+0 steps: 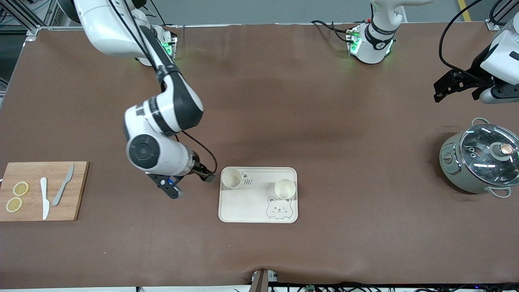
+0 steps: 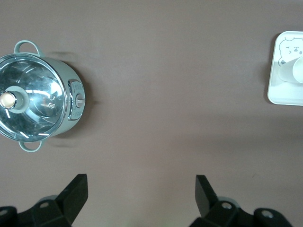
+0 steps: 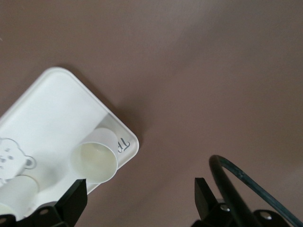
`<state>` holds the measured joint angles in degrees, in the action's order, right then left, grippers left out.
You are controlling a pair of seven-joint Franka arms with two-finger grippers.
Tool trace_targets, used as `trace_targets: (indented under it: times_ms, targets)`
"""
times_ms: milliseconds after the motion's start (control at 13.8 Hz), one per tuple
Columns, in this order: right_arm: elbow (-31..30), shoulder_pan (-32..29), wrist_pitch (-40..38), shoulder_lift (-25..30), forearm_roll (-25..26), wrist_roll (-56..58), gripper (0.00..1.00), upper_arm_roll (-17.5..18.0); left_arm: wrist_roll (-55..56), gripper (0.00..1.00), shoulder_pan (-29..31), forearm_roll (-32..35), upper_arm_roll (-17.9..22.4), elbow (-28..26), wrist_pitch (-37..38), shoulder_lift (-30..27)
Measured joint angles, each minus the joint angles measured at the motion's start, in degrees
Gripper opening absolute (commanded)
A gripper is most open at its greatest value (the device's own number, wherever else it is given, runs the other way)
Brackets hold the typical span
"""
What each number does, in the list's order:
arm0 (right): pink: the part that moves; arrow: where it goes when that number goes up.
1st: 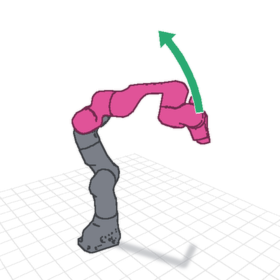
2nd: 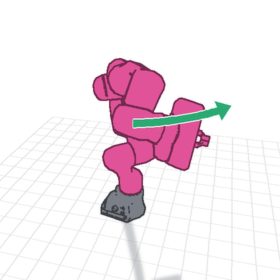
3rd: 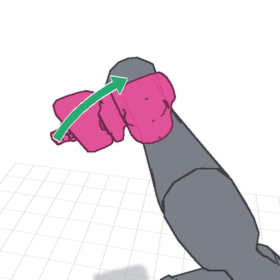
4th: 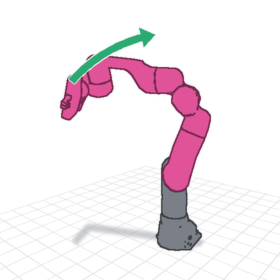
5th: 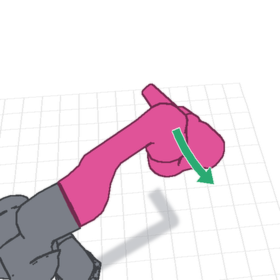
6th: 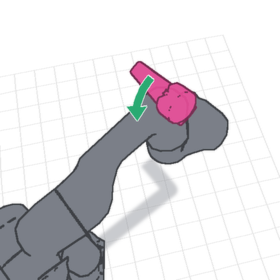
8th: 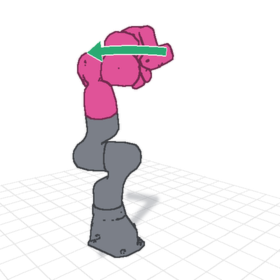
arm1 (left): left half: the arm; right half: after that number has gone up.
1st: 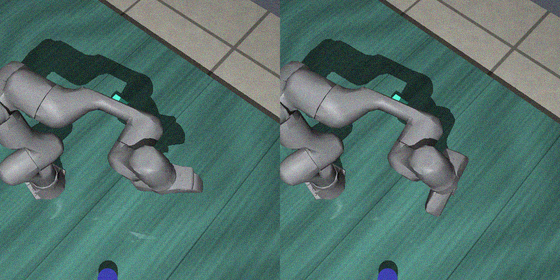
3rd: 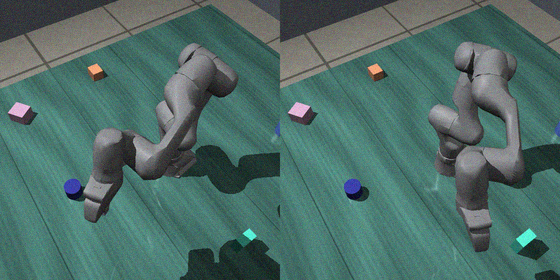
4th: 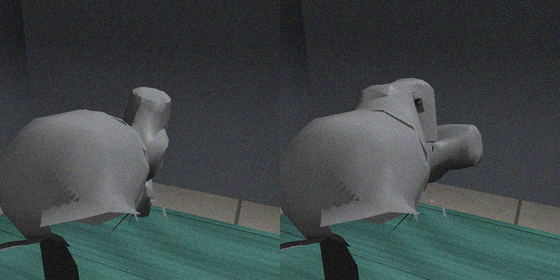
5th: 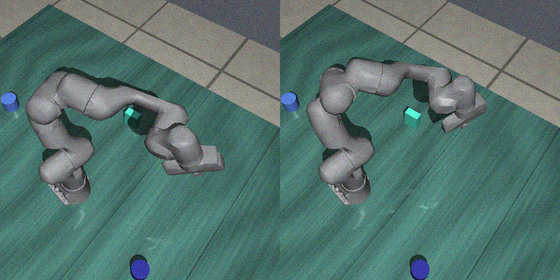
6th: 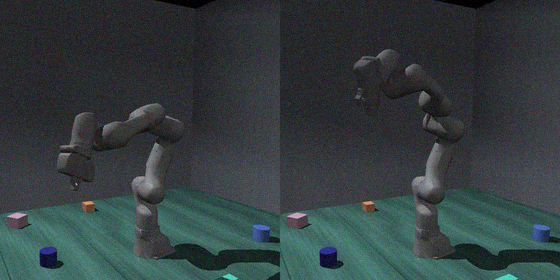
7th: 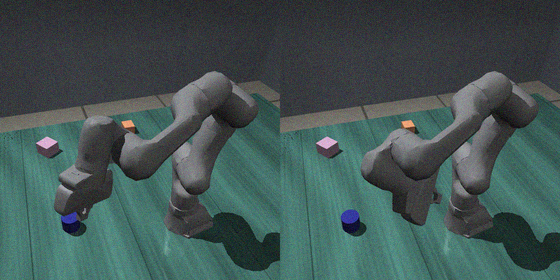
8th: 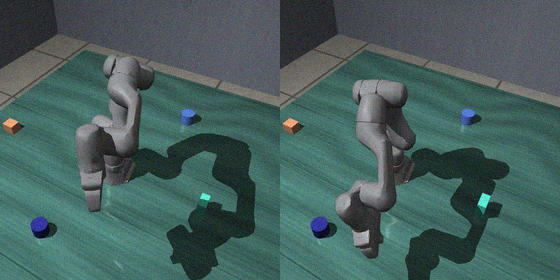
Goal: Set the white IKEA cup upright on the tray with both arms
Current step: 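Open the right gripper and withdraw it from the cup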
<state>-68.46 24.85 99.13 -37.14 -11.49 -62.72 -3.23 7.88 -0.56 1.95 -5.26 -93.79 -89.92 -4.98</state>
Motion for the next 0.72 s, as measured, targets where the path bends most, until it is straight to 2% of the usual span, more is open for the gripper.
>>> trace_targets:
  times_ms: [435, 725]
  targets:
    - [-0.1, -3.2, -11.3, 10.4, 3.1, 6.3, 1.00, -0.1, 0.0, 1.00, 0.0, 0.0, 0.0, 0.0, 1.2, -0.5]
    - [-4.2, -7.4, -13.1, 15.9, 3.9, 17.4, 1.00, -0.1, 0.0, 1.00, 0.0, 0.0, -0.1, -0.1, 1.6, -0.9]
